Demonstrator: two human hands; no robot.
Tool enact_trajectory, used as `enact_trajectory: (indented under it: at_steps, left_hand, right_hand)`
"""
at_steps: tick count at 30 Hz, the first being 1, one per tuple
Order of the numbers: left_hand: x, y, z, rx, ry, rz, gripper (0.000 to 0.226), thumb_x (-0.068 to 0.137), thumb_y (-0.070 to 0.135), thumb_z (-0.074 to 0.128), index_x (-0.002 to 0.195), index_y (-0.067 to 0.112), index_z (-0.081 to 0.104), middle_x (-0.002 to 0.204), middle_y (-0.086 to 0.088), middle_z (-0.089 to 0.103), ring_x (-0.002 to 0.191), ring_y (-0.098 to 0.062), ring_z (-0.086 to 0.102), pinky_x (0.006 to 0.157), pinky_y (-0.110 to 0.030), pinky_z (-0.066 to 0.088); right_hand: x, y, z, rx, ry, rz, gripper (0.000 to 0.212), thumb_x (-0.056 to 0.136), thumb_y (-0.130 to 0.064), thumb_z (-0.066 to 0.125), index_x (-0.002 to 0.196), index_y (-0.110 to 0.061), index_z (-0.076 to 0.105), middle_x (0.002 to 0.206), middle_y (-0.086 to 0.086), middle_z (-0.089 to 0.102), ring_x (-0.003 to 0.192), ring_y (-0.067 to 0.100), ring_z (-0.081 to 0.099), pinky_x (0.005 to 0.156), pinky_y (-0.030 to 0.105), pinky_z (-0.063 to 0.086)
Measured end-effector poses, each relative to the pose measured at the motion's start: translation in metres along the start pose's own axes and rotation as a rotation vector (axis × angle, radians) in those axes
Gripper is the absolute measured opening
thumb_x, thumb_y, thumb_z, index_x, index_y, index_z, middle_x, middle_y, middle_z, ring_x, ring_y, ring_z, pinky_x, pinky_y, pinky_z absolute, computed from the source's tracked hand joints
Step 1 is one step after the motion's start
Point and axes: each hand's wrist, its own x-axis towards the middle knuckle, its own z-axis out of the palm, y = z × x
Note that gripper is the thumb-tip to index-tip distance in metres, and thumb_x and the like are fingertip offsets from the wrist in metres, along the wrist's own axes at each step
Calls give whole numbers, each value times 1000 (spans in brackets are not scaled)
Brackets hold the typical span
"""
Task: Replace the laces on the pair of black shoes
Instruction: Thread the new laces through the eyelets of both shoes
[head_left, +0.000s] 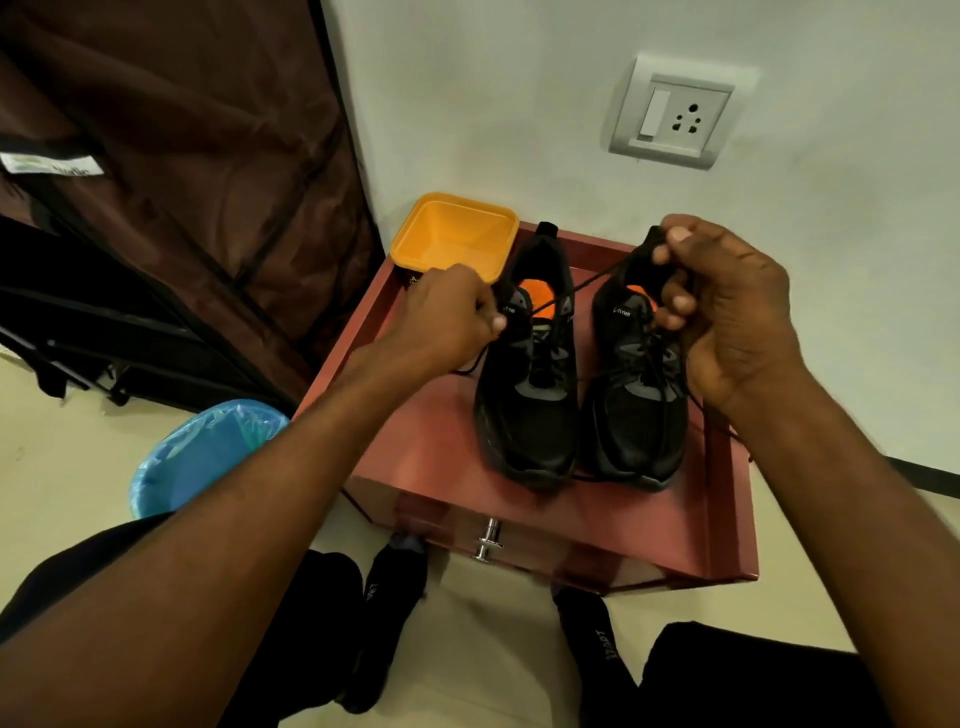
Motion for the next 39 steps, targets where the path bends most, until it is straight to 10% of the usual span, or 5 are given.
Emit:
enact_trajectory:
  at_steps: [4, 12, 20, 27, 39]
  left_hand:
    - [-1, -17, -2, 331, -94, -80, 8, 89, 13, 69, 82, 14, 71, 88, -5, 69, 92, -31, 66, 82, -44, 52]
    - [0, 24, -4, -794, -217, 160, 36, 97, 29, 69, 127, 12, 63, 94, -25, 69, 89, -22, 66, 89, -35, 54]
    - [1, -12, -9, 213, -50, 18, 22, 92, 27, 77, 72, 23, 68, 69, 3, 65, 75, -24, 68, 55, -28, 40]
    - [-2, 17, -1, -454, -100, 133, 41, 88, 27, 82, 124, 13, 67, 93, -2, 78, 79, -5, 72, 73, -27, 58]
    - [-4, 24, 8, -573, -115, 18, 14, 94, 13, 75, 102, 1, 74, 80, -15, 76, 66, -15, 73, 49, -27, 52]
  right_hand:
    - [2, 3, -3, -103, -18, -18, 16, 100, -11, 61, 109, -14, 74, 96, 4, 74, 52, 9, 38, 46, 21, 31]
    - [-11, 18, 19, -449, -280, -33, 15, 99, -14, 67, 111, -5, 72, 83, 14, 75, 46, 12, 41, 43, 19, 33]
    - [2, 28, 0, -620, 3, -70, 5, 97, -18, 72, 94, -17, 76, 80, 5, 76, 53, 4, 56, 50, 15, 43]
    - [-6, 29, 18, -658, -220, -73, 14, 103, -13, 63, 111, -13, 74, 84, 0, 79, 65, 16, 69, 47, 18, 44]
    - [1, 46, 21, -644, -80, -181, 4, 90, -19, 79, 90, -17, 82, 81, -6, 78, 76, 3, 71, 67, 16, 51]
